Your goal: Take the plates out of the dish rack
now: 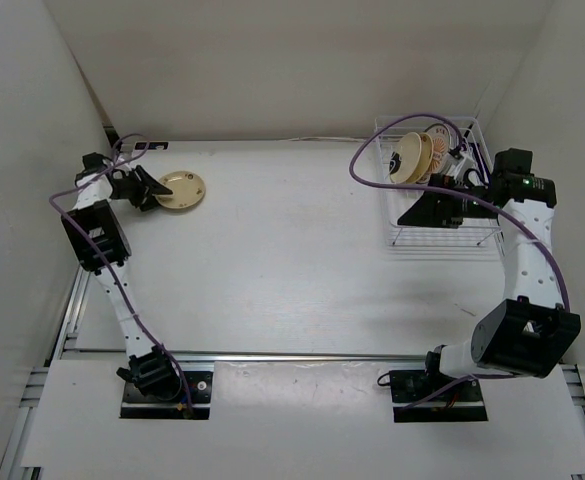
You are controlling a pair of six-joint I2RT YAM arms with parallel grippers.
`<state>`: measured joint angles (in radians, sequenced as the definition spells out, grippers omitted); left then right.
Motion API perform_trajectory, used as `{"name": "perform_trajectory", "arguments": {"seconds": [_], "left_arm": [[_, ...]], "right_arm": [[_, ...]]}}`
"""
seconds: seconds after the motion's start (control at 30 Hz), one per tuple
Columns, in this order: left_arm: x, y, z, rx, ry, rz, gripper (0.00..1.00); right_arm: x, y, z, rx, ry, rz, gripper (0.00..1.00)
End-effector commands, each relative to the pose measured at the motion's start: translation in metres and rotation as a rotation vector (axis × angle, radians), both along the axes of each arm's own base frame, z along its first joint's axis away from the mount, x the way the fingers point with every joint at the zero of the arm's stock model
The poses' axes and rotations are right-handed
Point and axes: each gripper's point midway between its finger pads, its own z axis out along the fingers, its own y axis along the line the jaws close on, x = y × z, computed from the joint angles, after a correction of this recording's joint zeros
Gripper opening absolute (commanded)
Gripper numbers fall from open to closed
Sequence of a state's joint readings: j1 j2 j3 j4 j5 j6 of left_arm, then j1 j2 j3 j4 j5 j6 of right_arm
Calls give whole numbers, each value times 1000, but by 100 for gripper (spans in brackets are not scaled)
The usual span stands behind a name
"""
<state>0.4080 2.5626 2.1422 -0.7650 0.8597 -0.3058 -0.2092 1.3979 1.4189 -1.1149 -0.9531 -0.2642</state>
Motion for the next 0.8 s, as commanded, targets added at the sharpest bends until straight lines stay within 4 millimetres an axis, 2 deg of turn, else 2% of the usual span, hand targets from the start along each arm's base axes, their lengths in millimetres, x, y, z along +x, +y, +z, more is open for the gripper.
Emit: {"name": "perform_trajectory", "arguments": {"seconds": [0.0,0.03,0.1,0.13,0.17,0.2,0.23,0.3,0.33,0.37,0.43,0.47,0.5,0.53,0.57,0.6,0.63,0.67,0.7,0.73,0.77], "left_arm": [[-8,23,39,215,-22,43,59],[-10,29,46,255,-24,62,60],[-19,41,43,334,30,113,64],[-21,46,54,370,28,143,65],[-24,52,57,401,40,170,65],[-32,60,54,454,77,199,66],[-34,66,70,489,65,232,66],[-42,69,78,546,83,257,68],[-47,78,92,599,75,292,68],[-49,77,98,608,62,287,68],[-55,67,112,603,13,213,68],[-61,56,132,605,-29,186,68],[-67,52,142,606,-49,170,68],[-73,42,146,613,-66,136,68],[-79,38,158,616,-99,123,68],[-87,25,187,645,-170,106,68],[-93,17,198,662,-200,89,68],[-103,12,198,696,-205,61,68],[-113,-1,226,732,-284,55,68],[-117,-6,238,753,-324,65,68],[-128,-13,234,766,-328,48,68]], "right_arm": [[14,2,22,41,-74,5,100],[19,1,25,38,-90,5,100],[21,0,31,40,-102,-3,100],[27,-2,36,27,-131,-14,100],[31,-4,38,14,-120,-44,100],[41,-8,42,-3,-148,-64,100],[47,-12,46,-23,-163,-91,100],[67,-28,37,-82,-113,-222,100],[80,-36,46,-107,-155,-279,100],[89,-44,49,-127,-166,-336,100],[107,-56,47,-174,-170,-446,100],[120,-64,55,-213,-220,-486,100],[133,-71,47,-290,-236,-508,100],[141,-73,48,-330,-259,-505,100],[152,-77,60,-368,-305,-522,100],[163,-80,45,-404,-266,-538,100],[169,-85,42,-426,-264,-547,100],[175,-81,35,-427,-250,-535,100],[182,-82,36,-424,-271,-539,100],[184,-79,31,-438,-274,-516,100],[190,-78,21,-455,-268,-503,100]]}}
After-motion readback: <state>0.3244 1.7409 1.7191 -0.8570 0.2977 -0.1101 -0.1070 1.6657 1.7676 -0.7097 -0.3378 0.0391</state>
